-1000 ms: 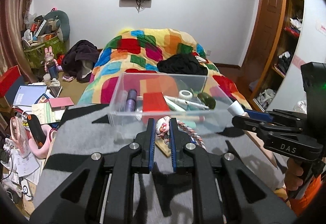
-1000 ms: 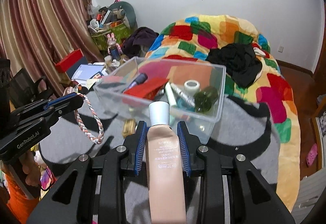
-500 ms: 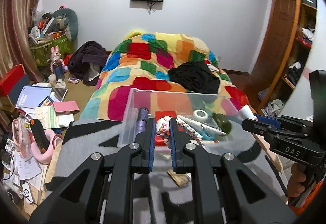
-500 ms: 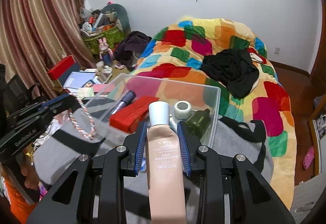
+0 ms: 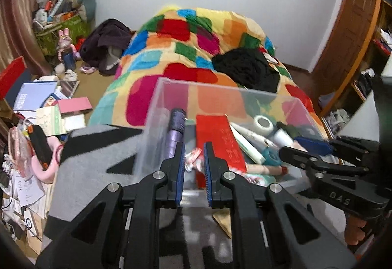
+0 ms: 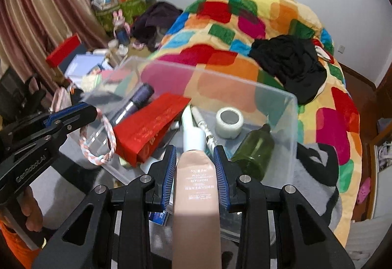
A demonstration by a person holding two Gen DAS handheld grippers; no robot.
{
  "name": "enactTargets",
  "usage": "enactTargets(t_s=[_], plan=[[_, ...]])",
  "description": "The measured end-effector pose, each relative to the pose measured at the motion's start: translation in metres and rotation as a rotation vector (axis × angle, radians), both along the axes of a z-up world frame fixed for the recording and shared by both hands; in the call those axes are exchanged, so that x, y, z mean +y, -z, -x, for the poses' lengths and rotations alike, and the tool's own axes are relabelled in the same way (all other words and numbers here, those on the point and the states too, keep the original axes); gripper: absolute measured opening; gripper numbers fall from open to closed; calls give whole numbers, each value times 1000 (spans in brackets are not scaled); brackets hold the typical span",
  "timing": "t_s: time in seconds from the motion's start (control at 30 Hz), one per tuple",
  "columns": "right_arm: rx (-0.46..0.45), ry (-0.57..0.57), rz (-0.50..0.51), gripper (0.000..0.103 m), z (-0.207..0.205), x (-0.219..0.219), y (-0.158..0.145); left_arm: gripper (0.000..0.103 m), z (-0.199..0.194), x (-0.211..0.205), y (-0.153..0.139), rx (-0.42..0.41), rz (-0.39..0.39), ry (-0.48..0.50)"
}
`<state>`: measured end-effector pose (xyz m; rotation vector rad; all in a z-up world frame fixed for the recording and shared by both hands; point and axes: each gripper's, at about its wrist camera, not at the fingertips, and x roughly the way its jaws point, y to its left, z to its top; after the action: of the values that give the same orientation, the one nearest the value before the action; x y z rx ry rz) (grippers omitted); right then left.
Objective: Organize objects
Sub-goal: 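Lower the foundation tube and rope keychain into the clear box and release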
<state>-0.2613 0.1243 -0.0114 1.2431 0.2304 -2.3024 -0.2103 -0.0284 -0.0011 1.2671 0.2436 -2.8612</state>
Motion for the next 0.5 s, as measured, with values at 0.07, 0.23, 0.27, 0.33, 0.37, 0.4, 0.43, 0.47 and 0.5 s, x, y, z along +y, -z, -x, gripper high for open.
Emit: enactTargets(t_s=[0.07, 0.23, 0.27, 0.33, 0.37, 0.4, 0.43, 0.47, 0.5], plan=[[10, -5, -17, 32, -3, -2, -1, 13, -2, 3, 1, 0, 4, 12], [35, -18, 5, 39, -13, 3, -13, 18, -14, 11, -6, 21, 29, 38], [46, -19, 11, 41, -16, 5, -17, 21, -19, 13, -8, 33, 36, 43], [63, -20, 23, 43, -21, 8, -24, 25, -25, 17, -13, 50, 51, 52], [72, -20, 29, 43, -24, 10, -28, 27, -31, 20, -16, 64, 65, 57], [79, -21, 39, 44, -27, 13, -31, 29, -35, 22, -18, 72, 74, 62], [83, -22, 49, 44, -30, 15, -33, 32, -40, 24, -19, 81, 83, 68], [87, -23, 59, 45, -34, 18, -35, 36, -43, 25, -21, 87, 87, 73], [93, -22, 67, 46, -38, 20, -37, 38, -48, 27, -22, 94, 92, 80]])
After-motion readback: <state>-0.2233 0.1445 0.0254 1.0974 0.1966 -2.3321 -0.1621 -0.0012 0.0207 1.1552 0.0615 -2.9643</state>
